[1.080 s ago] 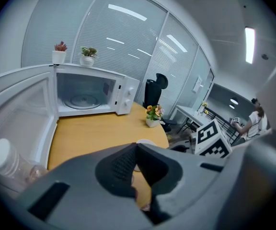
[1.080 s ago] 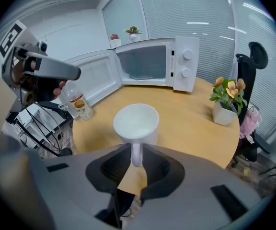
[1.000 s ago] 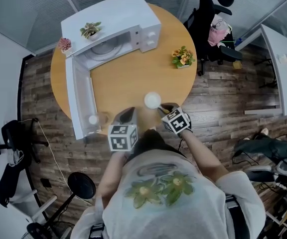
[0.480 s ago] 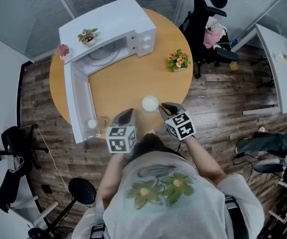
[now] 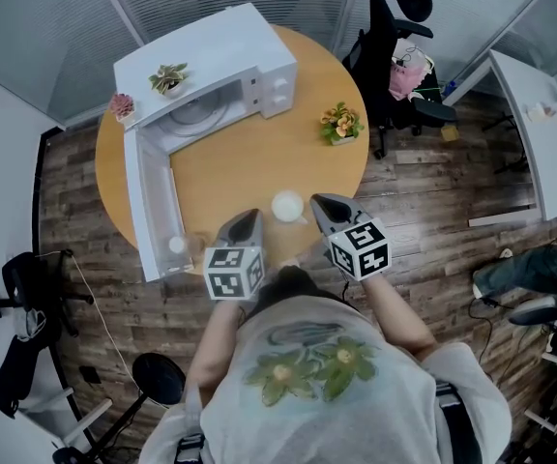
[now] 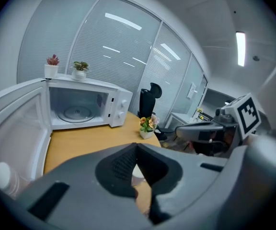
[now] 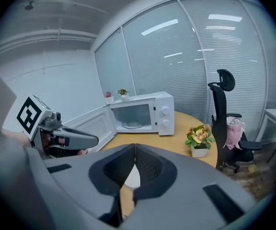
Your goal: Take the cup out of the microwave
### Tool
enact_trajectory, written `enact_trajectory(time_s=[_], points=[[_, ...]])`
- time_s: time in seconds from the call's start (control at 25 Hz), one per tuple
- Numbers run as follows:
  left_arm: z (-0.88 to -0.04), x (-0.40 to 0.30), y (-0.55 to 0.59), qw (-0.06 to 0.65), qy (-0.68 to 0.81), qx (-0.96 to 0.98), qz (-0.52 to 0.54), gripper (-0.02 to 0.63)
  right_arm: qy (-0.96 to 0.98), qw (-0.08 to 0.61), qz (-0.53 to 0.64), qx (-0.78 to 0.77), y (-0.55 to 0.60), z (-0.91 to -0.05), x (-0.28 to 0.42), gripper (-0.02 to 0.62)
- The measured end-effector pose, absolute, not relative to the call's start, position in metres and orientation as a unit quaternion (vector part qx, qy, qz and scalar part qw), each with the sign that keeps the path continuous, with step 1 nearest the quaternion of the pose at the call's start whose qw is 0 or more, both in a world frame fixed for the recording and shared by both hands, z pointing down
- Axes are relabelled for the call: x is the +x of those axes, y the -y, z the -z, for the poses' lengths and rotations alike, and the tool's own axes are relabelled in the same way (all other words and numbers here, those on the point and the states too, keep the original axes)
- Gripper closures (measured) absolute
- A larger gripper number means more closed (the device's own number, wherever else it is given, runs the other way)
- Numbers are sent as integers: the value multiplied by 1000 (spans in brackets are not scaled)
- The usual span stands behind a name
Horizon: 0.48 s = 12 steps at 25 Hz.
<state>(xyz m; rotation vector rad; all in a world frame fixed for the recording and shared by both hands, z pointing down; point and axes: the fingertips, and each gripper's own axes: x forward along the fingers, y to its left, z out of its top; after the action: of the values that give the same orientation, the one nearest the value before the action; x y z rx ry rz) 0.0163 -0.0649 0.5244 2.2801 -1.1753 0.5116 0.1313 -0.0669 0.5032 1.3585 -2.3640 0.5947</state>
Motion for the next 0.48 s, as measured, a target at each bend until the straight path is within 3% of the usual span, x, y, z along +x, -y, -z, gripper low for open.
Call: enact_trajectory(time_s=[0.48], points=[[-477,27,63,217,425,864,-157,604,840,171,-185,481,60,-474,129,578]])
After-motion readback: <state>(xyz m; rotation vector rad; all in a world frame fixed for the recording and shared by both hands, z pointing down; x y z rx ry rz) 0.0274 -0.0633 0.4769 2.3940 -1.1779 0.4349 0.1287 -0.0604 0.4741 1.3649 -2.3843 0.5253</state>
